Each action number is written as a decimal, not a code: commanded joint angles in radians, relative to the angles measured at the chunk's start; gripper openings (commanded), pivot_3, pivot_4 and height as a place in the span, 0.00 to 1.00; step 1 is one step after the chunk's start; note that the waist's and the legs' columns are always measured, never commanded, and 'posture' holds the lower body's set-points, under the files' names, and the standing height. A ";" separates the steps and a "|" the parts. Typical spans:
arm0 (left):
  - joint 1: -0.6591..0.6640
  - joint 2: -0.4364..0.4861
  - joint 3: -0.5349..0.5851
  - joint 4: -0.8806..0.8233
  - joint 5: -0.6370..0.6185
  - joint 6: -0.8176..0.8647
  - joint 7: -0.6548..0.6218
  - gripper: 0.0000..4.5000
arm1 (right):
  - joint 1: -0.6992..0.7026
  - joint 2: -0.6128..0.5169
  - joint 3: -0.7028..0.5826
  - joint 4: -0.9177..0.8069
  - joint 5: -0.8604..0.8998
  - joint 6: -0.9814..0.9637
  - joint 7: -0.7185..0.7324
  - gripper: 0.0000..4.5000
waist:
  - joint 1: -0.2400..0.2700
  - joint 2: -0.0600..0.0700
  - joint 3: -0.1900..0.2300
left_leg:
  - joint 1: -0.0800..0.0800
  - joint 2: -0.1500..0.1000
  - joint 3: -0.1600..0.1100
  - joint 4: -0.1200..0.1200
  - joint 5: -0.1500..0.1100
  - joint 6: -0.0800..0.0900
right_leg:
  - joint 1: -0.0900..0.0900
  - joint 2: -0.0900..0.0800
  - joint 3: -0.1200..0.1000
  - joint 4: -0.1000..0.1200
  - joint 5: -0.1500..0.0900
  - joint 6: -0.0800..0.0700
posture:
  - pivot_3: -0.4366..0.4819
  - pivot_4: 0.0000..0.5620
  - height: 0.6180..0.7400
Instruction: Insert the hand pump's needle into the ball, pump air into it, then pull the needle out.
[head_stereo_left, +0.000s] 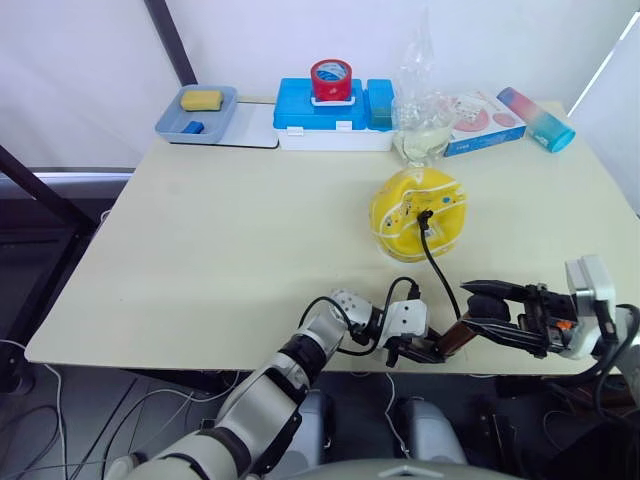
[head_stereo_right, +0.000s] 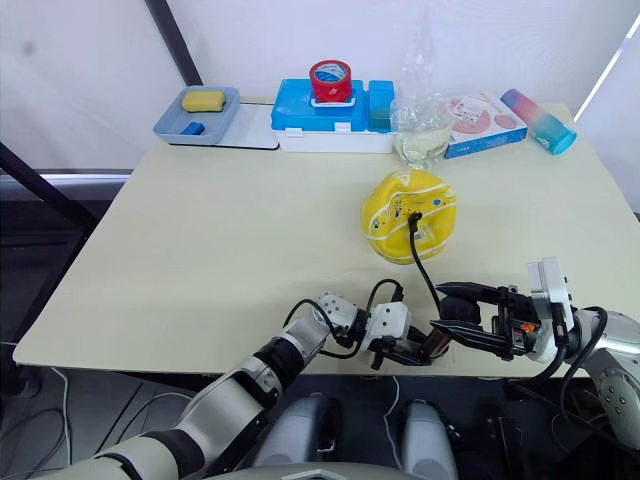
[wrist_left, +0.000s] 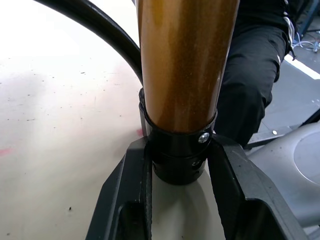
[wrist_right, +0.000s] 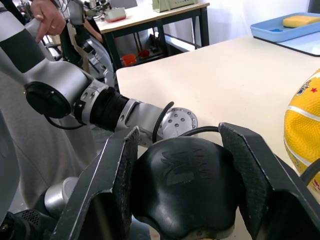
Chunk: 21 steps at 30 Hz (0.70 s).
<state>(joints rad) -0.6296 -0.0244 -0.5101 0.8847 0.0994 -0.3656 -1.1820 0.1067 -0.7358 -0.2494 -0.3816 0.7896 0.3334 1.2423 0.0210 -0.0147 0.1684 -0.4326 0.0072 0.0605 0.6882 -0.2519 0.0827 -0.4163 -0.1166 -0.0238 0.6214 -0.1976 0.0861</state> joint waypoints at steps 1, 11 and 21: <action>-0.013 -0.021 -0.009 0.030 0.030 -0.024 0.020 0.24 | 0.015 -0.003 -0.045 -0.016 -0.022 -0.043 -0.010 0.45 | 0.001 0.000 0.000 | 0.000 0.000 -0.001 0.000 0.000 0.000 | 0.001 0.000 -0.001 0.000 0.000 0.000 | 0.48 0.27 1.00; -0.048 -0.032 -0.006 0.097 0.047 -0.052 0.010 0.24 | 0.005 -0.006 -0.075 -0.019 0.000 -0.057 -0.027 0.45 | 0.000 0.000 0.000 | 0.000 0.000 -0.002 0.001 0.000 0.000 | 0.001 0.000 -0.002 -0.001 0.000 0.000 | 0.48 0.27 1.00; -0.038 -0.019 -0.011 0.152 0.069 -0.074 0.006 0.24 | -0.021 -0.046 -0.141 -0.072 0.105 0.017 -0.046 0.45 | 0.000 0.000 0.000 | 0.000 0.000 -0.003 0.001 0.000 0.000 | 0.001 0.000 -0.003 -0.001 0.000 0.000 | 0.48 0.27 1.00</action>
<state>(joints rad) -0.6842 -0.0514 -0.4993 0.9978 0.1244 -0.4314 -1.1697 0.1110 -0.7642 -0.3090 -0.4079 0.8563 0.3553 1.2208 0.0206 -0.0148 0.1684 -0.4330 0.0069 0.0578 0.6888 -0.2519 0.0827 -0.4148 -0.1167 -0.0267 0.6209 -0.1977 0.0860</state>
